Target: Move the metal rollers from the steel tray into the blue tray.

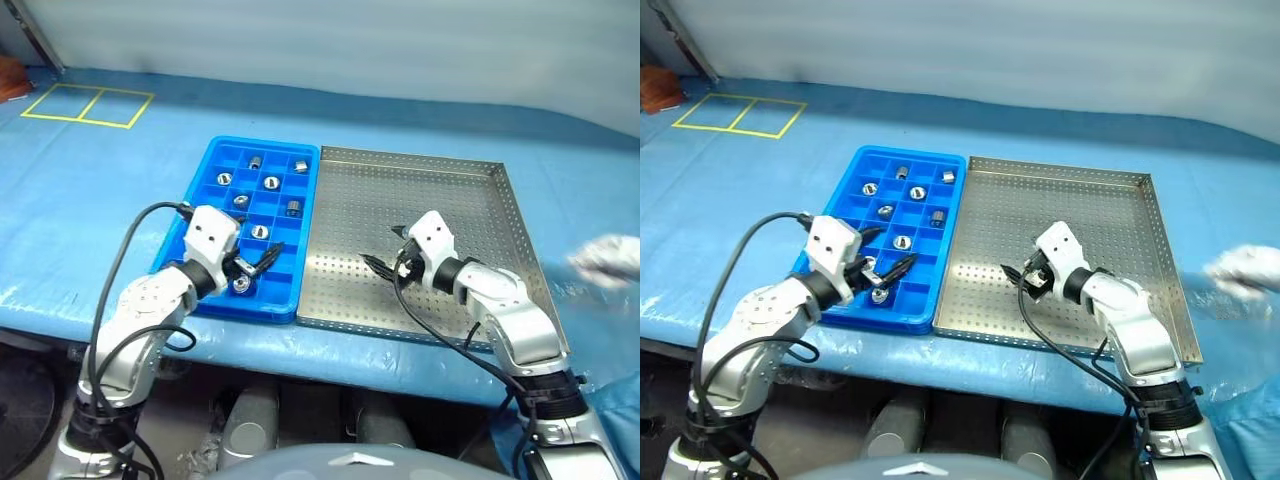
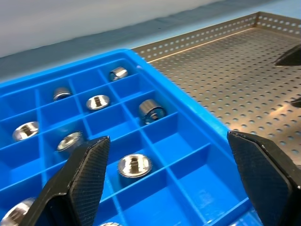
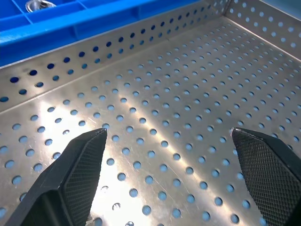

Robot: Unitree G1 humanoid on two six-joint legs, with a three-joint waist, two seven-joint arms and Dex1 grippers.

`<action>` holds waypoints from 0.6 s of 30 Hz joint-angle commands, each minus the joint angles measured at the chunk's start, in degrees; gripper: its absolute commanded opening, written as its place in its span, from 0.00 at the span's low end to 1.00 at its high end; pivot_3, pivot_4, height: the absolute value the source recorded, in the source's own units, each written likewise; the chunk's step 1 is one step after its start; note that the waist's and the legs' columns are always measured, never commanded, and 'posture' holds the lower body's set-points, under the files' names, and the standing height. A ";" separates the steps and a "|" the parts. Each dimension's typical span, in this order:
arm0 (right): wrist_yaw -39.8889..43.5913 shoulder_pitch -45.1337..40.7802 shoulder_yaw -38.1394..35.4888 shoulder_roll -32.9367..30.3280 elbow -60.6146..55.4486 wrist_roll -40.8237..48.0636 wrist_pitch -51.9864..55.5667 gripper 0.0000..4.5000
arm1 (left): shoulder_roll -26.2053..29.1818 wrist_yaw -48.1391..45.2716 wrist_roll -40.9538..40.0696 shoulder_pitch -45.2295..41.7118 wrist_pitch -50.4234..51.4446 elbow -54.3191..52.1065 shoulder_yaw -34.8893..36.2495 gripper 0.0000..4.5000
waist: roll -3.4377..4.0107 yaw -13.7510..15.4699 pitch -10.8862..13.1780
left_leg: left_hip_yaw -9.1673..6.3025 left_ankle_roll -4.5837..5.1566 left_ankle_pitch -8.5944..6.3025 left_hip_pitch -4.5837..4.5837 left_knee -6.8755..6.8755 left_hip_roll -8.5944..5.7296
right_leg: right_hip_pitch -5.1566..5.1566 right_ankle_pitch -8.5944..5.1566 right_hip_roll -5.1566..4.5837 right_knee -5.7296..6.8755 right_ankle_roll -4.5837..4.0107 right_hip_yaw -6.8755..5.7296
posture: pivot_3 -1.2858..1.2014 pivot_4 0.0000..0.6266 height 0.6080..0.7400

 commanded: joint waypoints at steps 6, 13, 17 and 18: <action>-3.16 3.33 -3.61 -0.84 -6.17 1.17 7.00 0.99 | -1.53 -2.82 0.54 -5.50 -2.09 3.53 -5.57 0.97 | 0.01 -0.69 -0.01 | 0.01 0.01 0.00 0.00 -0.01 0.00 | -0.01 0.00 0.01 0.00 0.00 0.02 | 0.62 0.24 1.00; -5.57 5.32 -4.52 -0.72 -7.27 0.99 9.64 0.99 | -1.49 -3.71 0.69 -5.87 -2.66 4.95 -6.94 0.97 | 0.01 -1.20 -0.01 | 0.01 0.01 0.00 0.00 0.02 0.01 | 0.00 0.00 0.01 0.00 0.01 0.03 | 0.61 0.24 1.00; -7.27 5.15 -4.38 -0.36 -6.43 0.41 10.72 0.99 | -1.51 -4.21 0.86 -5.60 -2.65 5.17 -7.54 0.97 | 0.01 -1.33 -0.01 | 0.01 0.01 0.00 0.00 0.02 0.00 | -0.01 0.00 0.01 0.00 0.01 0.03 | 0.61 0.24 1.00; -7.46 5.18 -4.30 -0.43 -6.43 0.37 10.94 0.99 | -1.56 -4.19 0.88 -5.55 -2.60 5.05 -7.65 0.97 | 0.01 -1.34 -0.01 | 0.01 0.01 0.00 0.00 0.02 0.00 | -0.01 0.00 0.01 0.00 0.01 0.03 | 0.61 0.24 1.00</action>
